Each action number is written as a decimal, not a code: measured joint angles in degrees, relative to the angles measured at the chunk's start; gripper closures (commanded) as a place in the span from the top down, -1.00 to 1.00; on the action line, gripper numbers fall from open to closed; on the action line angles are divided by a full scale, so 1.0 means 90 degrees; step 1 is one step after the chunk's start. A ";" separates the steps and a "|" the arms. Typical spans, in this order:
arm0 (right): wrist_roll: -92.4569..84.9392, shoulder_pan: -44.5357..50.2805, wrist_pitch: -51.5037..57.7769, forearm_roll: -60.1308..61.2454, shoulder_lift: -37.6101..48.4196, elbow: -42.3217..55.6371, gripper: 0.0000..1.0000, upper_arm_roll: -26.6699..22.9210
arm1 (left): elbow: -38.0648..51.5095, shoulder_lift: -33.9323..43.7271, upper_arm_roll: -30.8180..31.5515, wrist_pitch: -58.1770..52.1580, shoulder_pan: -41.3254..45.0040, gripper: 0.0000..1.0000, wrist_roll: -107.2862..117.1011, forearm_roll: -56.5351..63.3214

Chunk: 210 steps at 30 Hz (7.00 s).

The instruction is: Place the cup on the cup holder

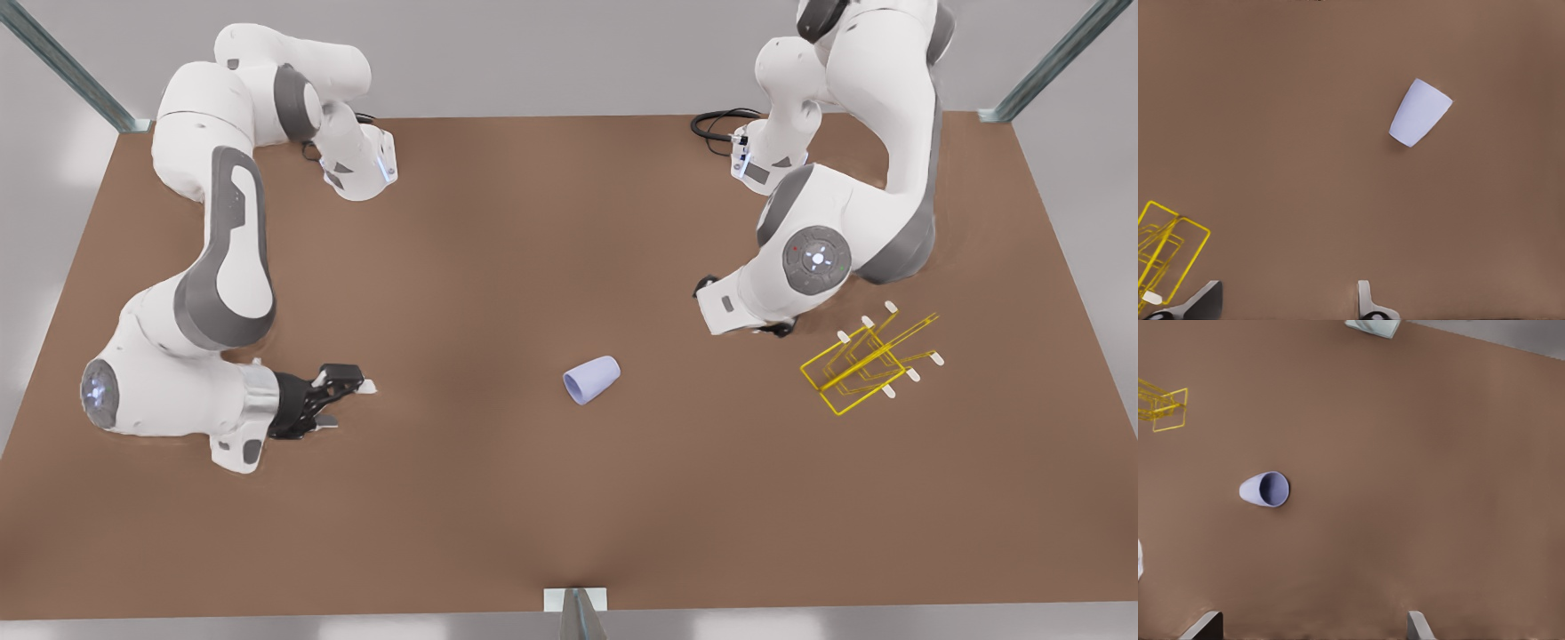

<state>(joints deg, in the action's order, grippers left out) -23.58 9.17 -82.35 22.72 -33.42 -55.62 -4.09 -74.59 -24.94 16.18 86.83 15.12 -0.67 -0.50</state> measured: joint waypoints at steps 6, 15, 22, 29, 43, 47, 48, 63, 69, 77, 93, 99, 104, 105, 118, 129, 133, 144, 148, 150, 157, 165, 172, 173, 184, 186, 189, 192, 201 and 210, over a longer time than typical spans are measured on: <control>0.0799 -0.1032 -0.0139 -0.2384 0.2244 -0.2601 1.00 0.1256 | -0.0090 -0.1552 0.0544 0.1865 0.0968 1.00 0.0164 0.0779; 0.1990 -0.1227 -0.0182 -0.3166 0.2258 -0.2495 1.00 0.1333 | -0.0141 -0.2384 0.0544 0.3619 0.1036 1.00 -0.0676 0.2158; 0.2585 -0.1365 -0.0188 -0.3241 0.2260 -0.2494 1.00 0.1337 | -0.0638 -0.2401 0.0544 0.4275 0.0964 1.00 -0.1273 0.2124; 0.2988 -0.1298 -0.0193 -0.3255 0.2251 -0.2494 1.00 0.1352 | -0.1071 -0.2192 0.0543 0.4443 0.0867 1.00 -0.1551 0.1951; 0.3448 -0.1287 -0.0197 -0.3256 0.2251 -0.2494 1.00 0.1352 | -0.1222 -0.2369 0.0546 0.5329 0.0921 0.99 -0.1468 0.1695; 0.3526 -0.1282 -0.0197 -0.3253 0.2251 -0.2494 1.00 0.1352 | -0.1344 -0.2373 0.0545 0.5502 0.0909 0.99 -0.1472 0.1716; 0.3543 -0.1282 -0.0197 -0.3254 0.2251 -0.2494 1.00 0.1352 | -0.1381 -0.2374 0.0545 0.5530 0.0905 0.99 -0.1474 0.1720; 0.3711 -0.1282 -0.0198 -0.3257 0.2251 -0.2494 1.00 0.1352 | -0.1556 -0.2598 0.0540 0.5777 0.0908 1.00 -0.1510 0.1771; 0.3747 -0.1286 -0.0198 -0.3258 0.2251 -0.2494 1.00 0.1352 | -0.1558 -0.2711 0.0536 0.5842 0.0889 1.00 -0.1516 0.1772; 0.3779 -0.1291 -0.0199 -0.3260 0.2251 -0.2494 1.00 0.1352 | -0.1598 -0.2771 0.0535 0.5906 0.0891 0.74 -0.1516 0.1772; 0.3811 -0.1300 -0.0241 -0.3260 0.2251 -0.2494 1.00 0.1352 | -0.0593 -0.2405 0.0535 0.4104 0.0918 0.61 -0.1361 0.2109; 0.3818 -0.1307 -0.0257 -0.3260 0.2251 -0.2494 1.00 0.1352 | 0.0107 -0.2371 0.0554 0.0925 0.1158 0.61 -0.1460 0.4229; 0.3822 -0.1308 -0.0262 -0.3260 0.2251 -0.2494 1.00 0.1352 | -0.0466 -0.2183 0.0565 -0.1599 0.1358 0.61 -0.1676 0.6198; 0.3823 -0.1301 -0.0263 -0.3260 0.2251 -0.2494 1.00 0.1352 | -0.0831 -0.2051 0.0561 -0.1976 0.1360 0.61 -0.1715 0.6488; 0.3830 -0.1357 -0.0299 -0.3264 0.2241 -0.2414 1.00 0.1342 | -0.3006 -0.1499 0.0517 -0.4215 0.0594 0.61 -0.2150 0.8680; 0.3831 -0.1366 -0.0371 -0.3279 0.2241 -0.2406 1.00 0.1332 | -0.3675 -0.1472 0.0517 -0.4398 -0.0153 0.61 -0.2345 0.9334; 0.3832 -0.1361 -0.0388 -0.3279 0.2241 -0.2406 1.00 0.1333 | -0.4054 -0.1465 0.0517 -0.4344 -0.0297 0.61 -0.2368 0.9377; 0.3833 -0.1365 -0.0409 -0.3280 0.2241 -0.2406 1.00 0.1332 | -0.4263 -0.1680 0.0517 -0.4139 -0.0606 0.61 -0.2236 0.9397; 0.3835 -0.1368 -0.0410 -0.3280 0.2241 -0.2406 1.00 0.1332 | -0.4263 -0.1760 0.0517 -0.4037 -0.0618 0.61 -0.2155 0.9394; 0.3835 -0.1422 -0.0409 -0.3277 0.2249 -0.2406 1.00 0.1338 | -0.4265 -0.1786 0.0517 -0.4008 -0.0616 0.61 -0.2109 0.9390; 0.3835 -0.1459 -0.0407 -0.3275 0.2251 -0.2406 1.00 0.1342 | -0.4272 -0.1899 0.0517 -0.3954 -0.0659 0.61 -0.1969 0.9372; 0.3837 -0.1454 -0.0419 -0.3271 0.2242 -0.2406 1.00 0.1342 | -0.4329 -0.2008 0.0515 -0.3928 -0.0752 0.61 -0.1811 0.9370; 0.3838 -0.1449 -0.0460 -0.3270 0.2241 -0.2406 1.00 0.1344 | -0.4296 -0.2190 0.0517 -0.3858 -0.0821 0.61 -0.1658 0.9361; 0.3839 -0.1450 -0.0463 -0.3270 0.2241 -0.2406 1.00 0.1343 | -0.4294 -0.2207 0.0517 -0.3851 -0.0826 0.61 -0.1634 0.9361; 0.3840 -0.1428 -0.0474 -0.3270 0.2241 -0.2406 1.00 0.1352 | -0.4251 -0.2229 0.0521 -0.3873 -0.0774 1.00 -0.1416 0.9286; 0.3840 -0.1432 -0.0473 -0.3270 0.2241 -0.2406 1.00 0.1352 | -0.4070 -0.2210 0.0538 -0.3939 -0.0622 1.00 -0.1400 0.9208; 0.3840 -0.1442 -0.0473 -0.3270 0.2241 -0.2406 1.00 0.1352 | -0.3587 -0.1679 0.0857 -0.4058 -0.0254 1.00 -0.1430 0.9131; 0.3841 -0.1421 -0.0472 -0.3268 0.2241 -0.2406 1.00 0.1352 | -0.0524 -0.1227 0.2180 -0.4230 -0.0090 1.00 -0.1690 0.8726; 0.3841 -0.1421 -0.0472 -0.3231 0.2241 -0.2406 1.00 0.1359 | 0.0918 0.1356 -0.0227 -0.2162 -0.1457 1.00 -0.0655 0.1624; 0.3773 -0.1488 -0.0471 -0.2803 0.2202 -0.2406 1.00 0.1362 | -0.0486 0.2039 -0.1076 -0.0939 -0.1029 1.00 -0.0392 0.0208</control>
<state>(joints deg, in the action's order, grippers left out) 10.37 -4.23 -86.59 -2.50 -13.60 -77.28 8.16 -78.97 -6.59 6.49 78.38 5.85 -4.20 1.38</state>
